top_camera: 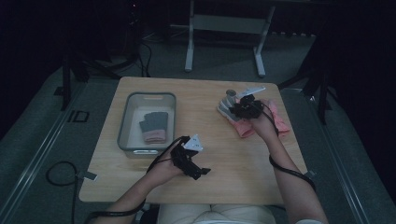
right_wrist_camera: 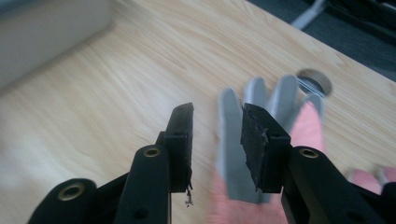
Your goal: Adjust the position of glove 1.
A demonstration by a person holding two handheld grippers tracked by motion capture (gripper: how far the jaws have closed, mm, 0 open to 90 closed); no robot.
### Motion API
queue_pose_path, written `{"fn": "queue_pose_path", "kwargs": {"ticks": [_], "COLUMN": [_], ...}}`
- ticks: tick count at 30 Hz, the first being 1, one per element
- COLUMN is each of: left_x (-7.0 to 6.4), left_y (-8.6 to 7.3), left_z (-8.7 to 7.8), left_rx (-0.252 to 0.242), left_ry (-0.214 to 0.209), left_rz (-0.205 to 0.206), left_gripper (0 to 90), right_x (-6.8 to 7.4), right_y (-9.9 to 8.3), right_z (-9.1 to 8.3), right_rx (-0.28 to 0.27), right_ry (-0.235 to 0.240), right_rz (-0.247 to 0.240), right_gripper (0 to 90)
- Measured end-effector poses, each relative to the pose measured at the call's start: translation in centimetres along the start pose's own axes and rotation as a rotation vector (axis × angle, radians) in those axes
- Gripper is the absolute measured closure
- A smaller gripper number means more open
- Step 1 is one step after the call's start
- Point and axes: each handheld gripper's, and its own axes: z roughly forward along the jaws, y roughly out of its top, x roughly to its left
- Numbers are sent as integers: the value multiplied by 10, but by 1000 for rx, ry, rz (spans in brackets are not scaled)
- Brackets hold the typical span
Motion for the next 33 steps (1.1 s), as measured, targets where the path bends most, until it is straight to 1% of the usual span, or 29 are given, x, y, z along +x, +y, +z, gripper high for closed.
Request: {"fn": "queue_pose_path", "kwargs": {"ticks": [1,2,3,4,5,6,7,8,9,10,11,12,13,14,15,16,18,19,20,21,22,24,25,27,29,30,33], "left_x": [-2,-4,-7,-11,-15,-18,-21,-23,-23,-24,-25,-26,-26,-26,-27,-27,-27,-28,-28,-28,-27,-27,-27,-28,-28,-29,-29], "left_y": [-3,-7,-11,-15,-19,-23,-26,-30,-32,-35,-38,-41,-45,-47,-50,-52,-56,-58,-59,-60,-61,-61,-61,-61,-61,-61,-61], "left_z": [1,2,4,7,9,11,14,15,17,17,18,18,19,20,20,20,19,18,17,16,16,15,15,17,18,18,15], "left_rx": [-5,-16,-12,-1,15,39,54,67,81,78,74,56,53,75,76,64,53,46,42,37,37,28,28,41,50,56,37], "left_ry": [-1,-9,-12,-6,1,16,33,36,37,42,53,59,66,70,66,62,65,82,98,102,97,91,84,90,96,98,86], "left_rz": [-5,-19,-30,-22,-6,15,27,29,27,21,22,9,-2,13,14,3,4,6,13,17,6,-4,-6,3,6,9,-5], "left_gripper": [29,29,30,30,30,29,29,30,29,30,29,29,30,30,29,29,29,29,29,30,30,29,29,29,29,29,29], "right_x": [-2,-4,-6,-8,-10,-11,-12,-14,-15,-15,-17,-19,-21,-24,-26,-28,-31,-33,-35,-36,-36,-35,-33,-32,-31,-30,-30], "right_y": [-1,-2,-3,-4,-4,-3,-3,-3,-2,-2,-3,-4,-6,-9,-12,-15,-22,-27,-30,-33,-35,-38,-39,-39,-39,-39,-37], "right_z": [3,5,8,10,12,14,17,19,22,25,28,31,35,40,44,48,57,60,63,65,66,69,70,71,71,70,62], "right_rx": [-4,-5,1,-5,-9,-11,-5,-9,-7,3,5,13,30,43,56,73,109,117,120,123,120,123,129,131,130,120,88], "right_ry": [-2,-12,-16,-1,-6,-27,-21,-16,-34,-42,-35,-38,-43,-32,-30,-42,-54,-47,-43,-37,-35,-35,-45,-61,-75,-77,-90], "right_rz": [12,6,2,28,43,24,32,51,38,31,35,39,35,45,54,48,52,57,57,61,66,63,62,68,99,119,182], "right_gripper": [653,664,665,662,663,663,662,663,663,663,662,663,663,655,642,630,594,589,596,616,641,720,744,803,849,864,880]}}
